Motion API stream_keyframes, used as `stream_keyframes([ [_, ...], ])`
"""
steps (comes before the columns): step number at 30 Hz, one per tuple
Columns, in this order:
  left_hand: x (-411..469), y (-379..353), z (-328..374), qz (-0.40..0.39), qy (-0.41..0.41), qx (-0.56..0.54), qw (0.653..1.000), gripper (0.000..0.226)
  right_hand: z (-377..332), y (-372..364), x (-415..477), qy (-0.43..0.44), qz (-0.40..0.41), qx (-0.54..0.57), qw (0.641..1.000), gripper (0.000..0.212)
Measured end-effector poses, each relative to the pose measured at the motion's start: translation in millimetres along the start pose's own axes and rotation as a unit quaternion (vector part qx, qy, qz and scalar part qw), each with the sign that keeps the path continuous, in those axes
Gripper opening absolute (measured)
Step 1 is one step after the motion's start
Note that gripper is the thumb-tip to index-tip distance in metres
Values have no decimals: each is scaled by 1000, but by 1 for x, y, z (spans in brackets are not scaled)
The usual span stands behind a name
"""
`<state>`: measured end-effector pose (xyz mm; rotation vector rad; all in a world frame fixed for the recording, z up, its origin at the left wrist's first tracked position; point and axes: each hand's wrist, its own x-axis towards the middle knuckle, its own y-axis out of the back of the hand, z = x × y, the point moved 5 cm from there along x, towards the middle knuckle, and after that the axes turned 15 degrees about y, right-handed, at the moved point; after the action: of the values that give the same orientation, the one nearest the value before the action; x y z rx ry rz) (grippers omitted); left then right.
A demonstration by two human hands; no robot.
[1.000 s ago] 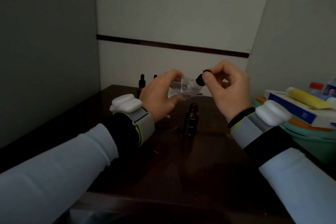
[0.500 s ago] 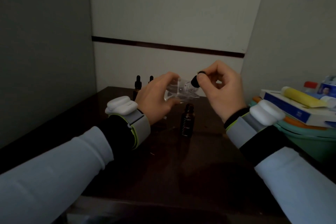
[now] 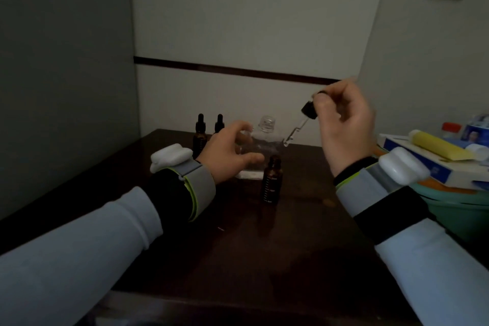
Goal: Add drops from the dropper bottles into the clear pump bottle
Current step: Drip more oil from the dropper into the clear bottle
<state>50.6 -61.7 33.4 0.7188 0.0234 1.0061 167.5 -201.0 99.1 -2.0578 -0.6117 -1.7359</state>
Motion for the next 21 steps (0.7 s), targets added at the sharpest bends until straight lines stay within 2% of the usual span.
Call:
stream_keyframes([
  [6, 8, 0, -10, -32, 54, -5, 998, 68, 0, -12, -8, -9, -64, 3, 998, 21],
  [9, 9, 7, -8, 4, 59, -30, 998, 71, 3, -15, -11, -15, -91, -9, 996, 25],
  [12, 2, 25, 8, 111, -13, -69, 991, 51, 6, -19, -13, -21, -120, -22, 992, 20],
  [14, -6, 36, 21, 131, -86, -110, 982, 26, 7, -20, -13, -28, -143, -16, 989, 17],
  [16, -12, 33, 27, 73, -112, -116, 984, 12, 8, -23, -14, -43, -192, -9, 980, 17],
  [18, -15, 20, 26, -6, -100, -62, 993, 8, 10, -27, -15, -59, -261, -8, 964, 17],
  [21, -17, 2, 19, -118, -45, -30, 992, 21, 14, -32, -21, -103, -363, 0, 926, 15],
])
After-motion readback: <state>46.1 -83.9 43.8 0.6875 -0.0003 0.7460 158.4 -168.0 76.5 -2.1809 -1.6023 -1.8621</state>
